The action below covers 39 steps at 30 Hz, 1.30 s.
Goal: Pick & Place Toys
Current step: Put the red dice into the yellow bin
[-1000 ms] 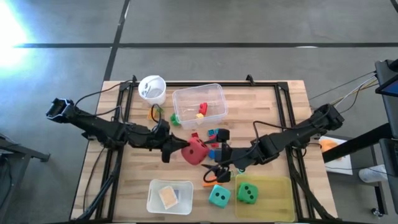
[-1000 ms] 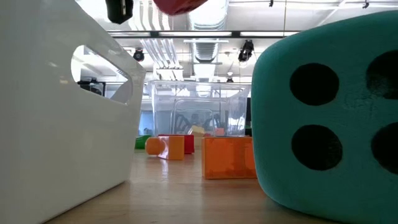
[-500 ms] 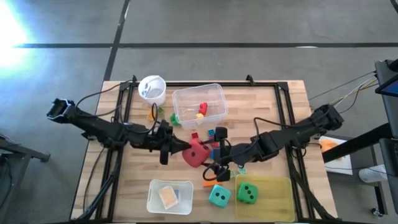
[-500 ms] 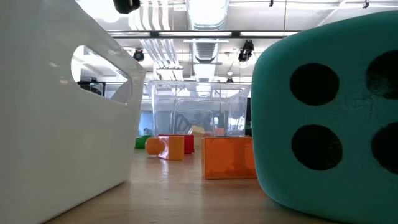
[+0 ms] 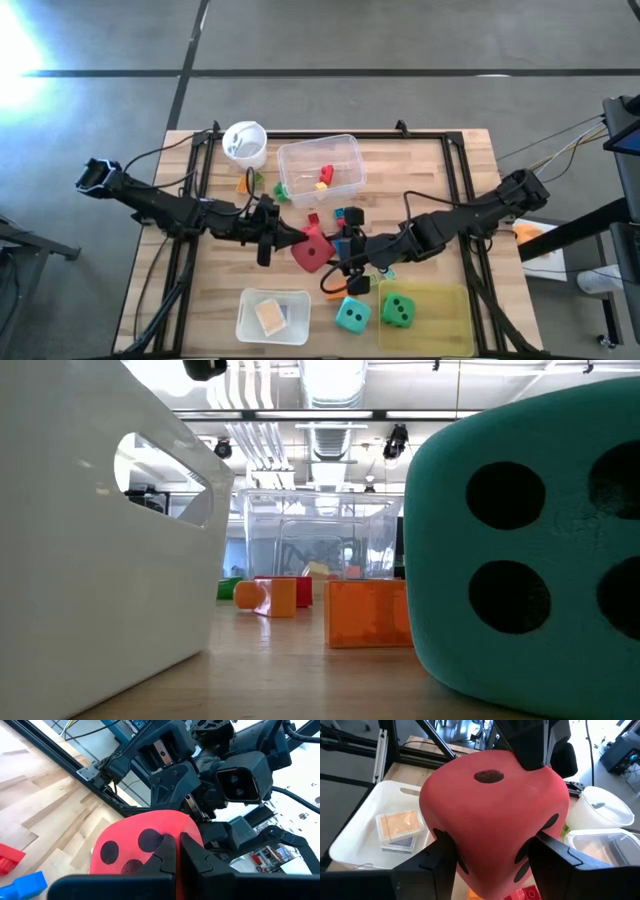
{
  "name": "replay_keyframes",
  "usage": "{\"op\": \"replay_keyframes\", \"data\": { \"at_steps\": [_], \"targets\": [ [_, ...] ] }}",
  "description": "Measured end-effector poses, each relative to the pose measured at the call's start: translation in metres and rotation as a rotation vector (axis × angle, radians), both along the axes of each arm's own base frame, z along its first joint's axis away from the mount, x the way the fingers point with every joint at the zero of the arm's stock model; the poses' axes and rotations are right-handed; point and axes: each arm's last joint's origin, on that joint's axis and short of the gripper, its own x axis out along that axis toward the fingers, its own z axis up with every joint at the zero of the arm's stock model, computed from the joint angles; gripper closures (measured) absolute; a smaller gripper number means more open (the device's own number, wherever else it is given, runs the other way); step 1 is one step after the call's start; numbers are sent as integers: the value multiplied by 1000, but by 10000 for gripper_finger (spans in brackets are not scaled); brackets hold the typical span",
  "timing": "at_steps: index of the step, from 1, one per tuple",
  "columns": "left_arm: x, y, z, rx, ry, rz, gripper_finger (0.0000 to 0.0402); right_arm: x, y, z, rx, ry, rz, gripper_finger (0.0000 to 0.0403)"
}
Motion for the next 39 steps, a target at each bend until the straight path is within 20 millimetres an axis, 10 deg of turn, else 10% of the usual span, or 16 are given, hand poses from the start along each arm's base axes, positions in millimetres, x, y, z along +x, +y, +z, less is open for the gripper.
{"op": "replay_keyframes", "data": {
  "at_steps": [6,21,39],
  "targets": [
    [0,0,1,-44,-3,4,359,-4,-1,5,36,-2,7,210],
    [1,1,0,-59,7,2,102,-8,-2,1,160,66,0,239],
    [0,14,-10,-23,126,61,71,-20,-1,-6,291,223,38,261]
  ]
}}
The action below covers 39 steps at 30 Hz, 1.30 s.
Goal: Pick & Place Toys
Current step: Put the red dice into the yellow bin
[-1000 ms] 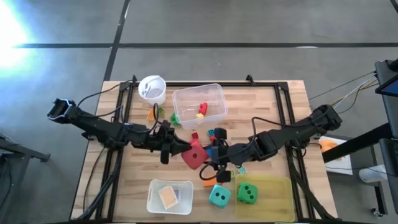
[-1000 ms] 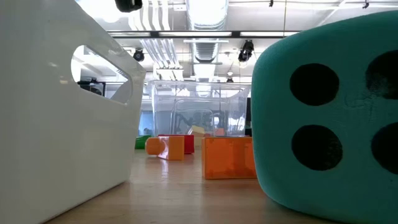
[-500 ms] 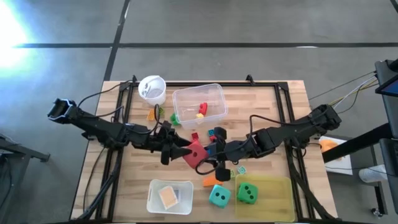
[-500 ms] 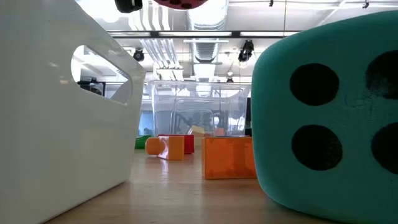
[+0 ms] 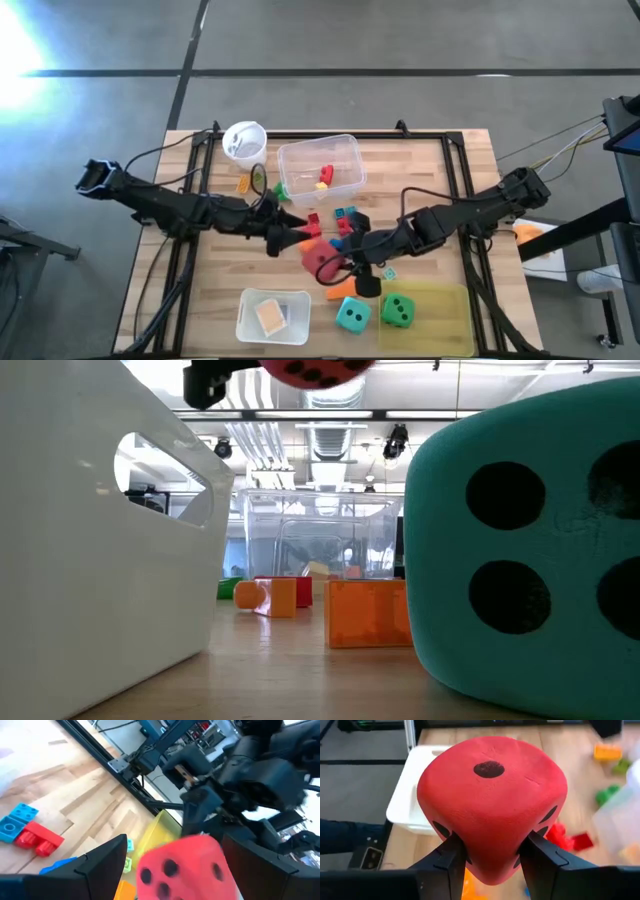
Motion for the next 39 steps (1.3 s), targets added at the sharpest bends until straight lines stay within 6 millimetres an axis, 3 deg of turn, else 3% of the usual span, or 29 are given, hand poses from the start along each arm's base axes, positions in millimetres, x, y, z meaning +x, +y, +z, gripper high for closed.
{"op": "replay_keyframes", "data": {
  "at_steps": [5,13,25,30,39],
  "targets": [
    [-7,3,4,3,12,4,71,-6,2,-2,116,86,-21,273],
    [-27,9,13,12,44,3,71,-34,2,16,183,264,-31,283],
    [-41,12,18,18,69,2,71,-100,-4,35,321,566,-177,299],
    [-41,13,18,1,69,8,71,-130,2,42,378,627,-200,318],
    [-41,14,18,-4,68,18,71,-164,26,23,543,806,-223,328]
  ]
}}
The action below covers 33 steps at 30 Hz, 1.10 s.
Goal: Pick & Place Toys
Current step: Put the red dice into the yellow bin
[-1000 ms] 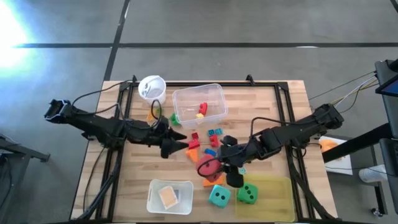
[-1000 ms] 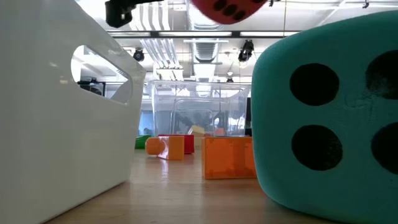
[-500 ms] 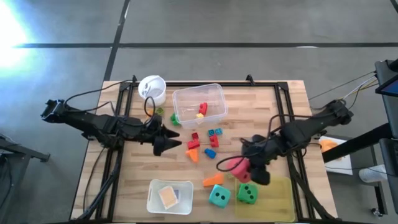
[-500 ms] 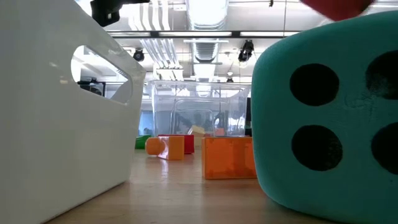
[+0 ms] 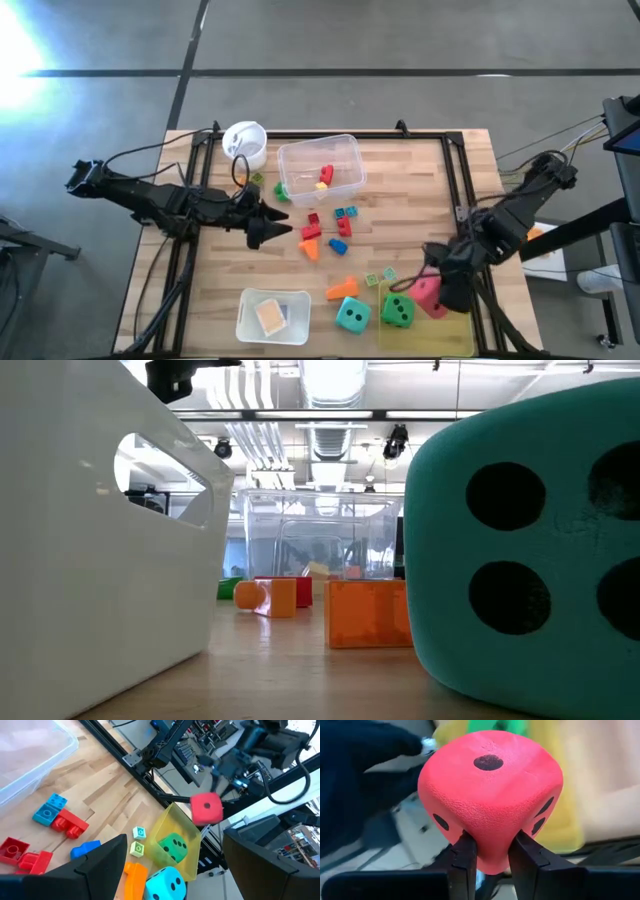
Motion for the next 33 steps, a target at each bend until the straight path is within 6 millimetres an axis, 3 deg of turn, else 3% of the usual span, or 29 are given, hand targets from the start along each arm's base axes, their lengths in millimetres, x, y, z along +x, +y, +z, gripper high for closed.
{"op": "replay_keyframes", "data": {
  "at_steps": [6,14,22,33],
  "targets": [
    [1,3,0,12,0,12,71,-2,23,-17,123,64,35,334],
    [0,3,-2,33,20,-6,71,7,33,-52,132,235,128,354],
    [0,3,-2,37,21,-15,71,24,26,-86,131,317,186,361],
    [0,3,-3,81,24,-33,71,31,5,-112,156,350,207,368]
  ]
}}
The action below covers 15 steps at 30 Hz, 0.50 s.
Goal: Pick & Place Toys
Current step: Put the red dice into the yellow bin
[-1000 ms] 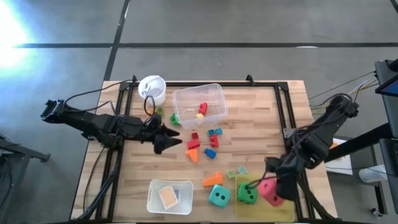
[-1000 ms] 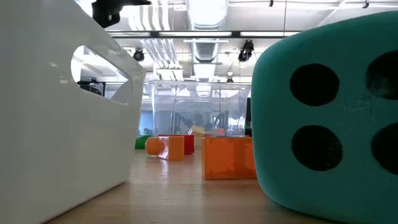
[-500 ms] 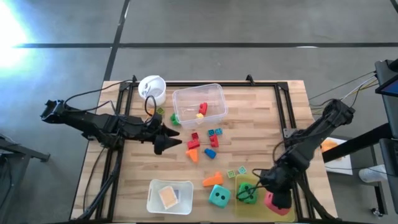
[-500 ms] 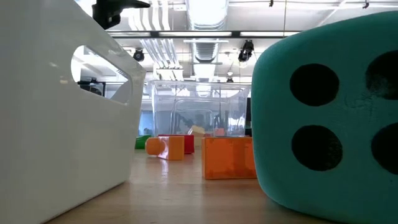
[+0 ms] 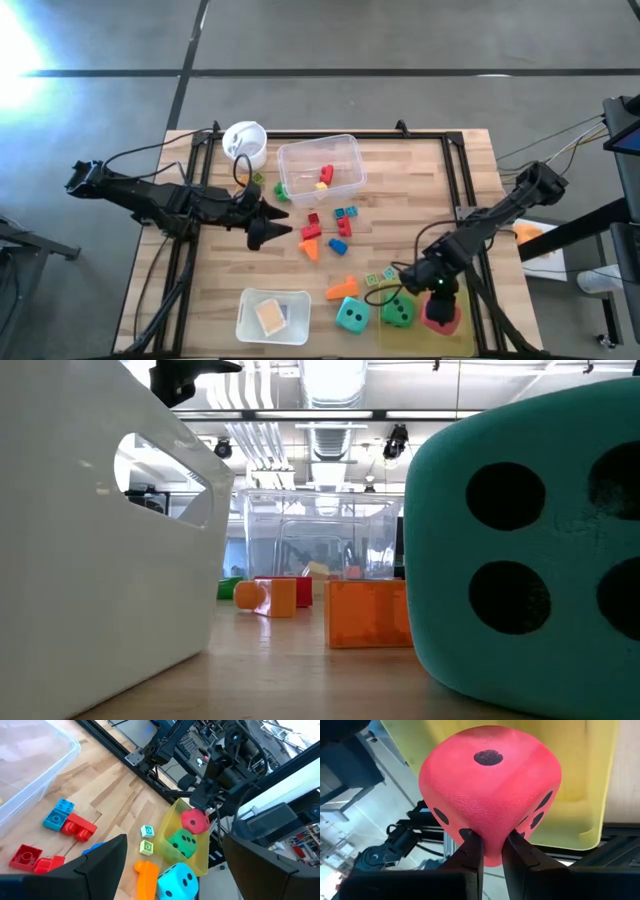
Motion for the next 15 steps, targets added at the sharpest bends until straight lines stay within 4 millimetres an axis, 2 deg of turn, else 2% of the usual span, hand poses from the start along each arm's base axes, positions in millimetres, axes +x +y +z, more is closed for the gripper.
{"op": "replay_keyframes", "data": {
  "at_steps": [9,15],
  "targets": [
    [-1,0,-2,7,23,-1,71,7,3,-12,61,16,21,369],
    [-1,0,-2,7,24,-1,71,26,6,-20,56,-17,65,375]
  ]
}}
